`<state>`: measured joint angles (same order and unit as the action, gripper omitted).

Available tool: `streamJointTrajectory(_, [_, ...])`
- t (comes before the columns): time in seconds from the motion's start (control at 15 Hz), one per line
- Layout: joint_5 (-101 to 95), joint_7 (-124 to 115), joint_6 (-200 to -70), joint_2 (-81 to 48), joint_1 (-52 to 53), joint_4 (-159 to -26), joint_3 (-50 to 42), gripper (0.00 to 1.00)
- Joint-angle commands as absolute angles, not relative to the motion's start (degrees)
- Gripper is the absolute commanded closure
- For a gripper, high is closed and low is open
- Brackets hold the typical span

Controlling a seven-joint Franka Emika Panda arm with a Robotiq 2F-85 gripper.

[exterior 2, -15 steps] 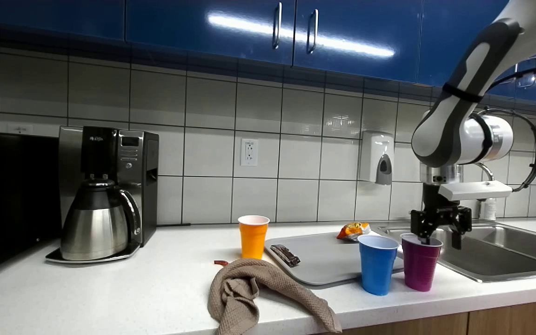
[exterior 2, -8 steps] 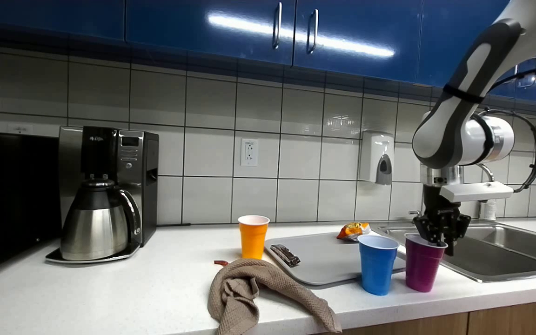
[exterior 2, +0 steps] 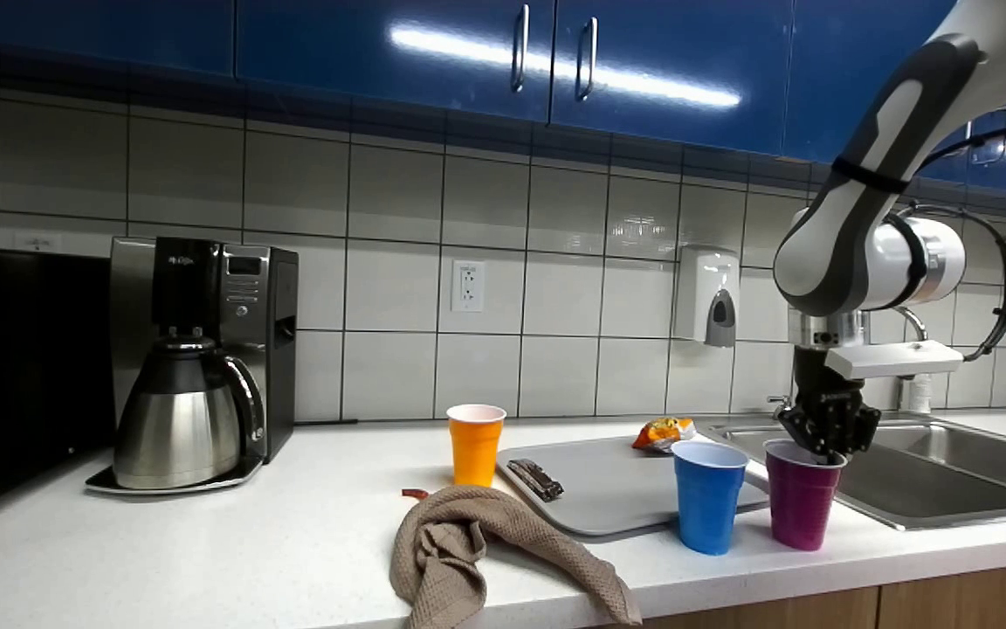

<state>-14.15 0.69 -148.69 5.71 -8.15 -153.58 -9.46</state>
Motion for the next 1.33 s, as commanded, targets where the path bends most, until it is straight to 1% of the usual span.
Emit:
streamJointTrajectory(0.0, [-14.6, 1.1, -147.3, 7.4, -8.7, -154.1, -8.7, 0.98])
streamJointTrajectory(0.53, [-12.3, 3.2, -145.6, 9.4, -8.4, -152.9, -9.0, 0.98])
streamJointTrajectory(1.27, [-5.7, 3.9, -145.5, 8.8, -7.7, -148.4, -9.1, 0.98])
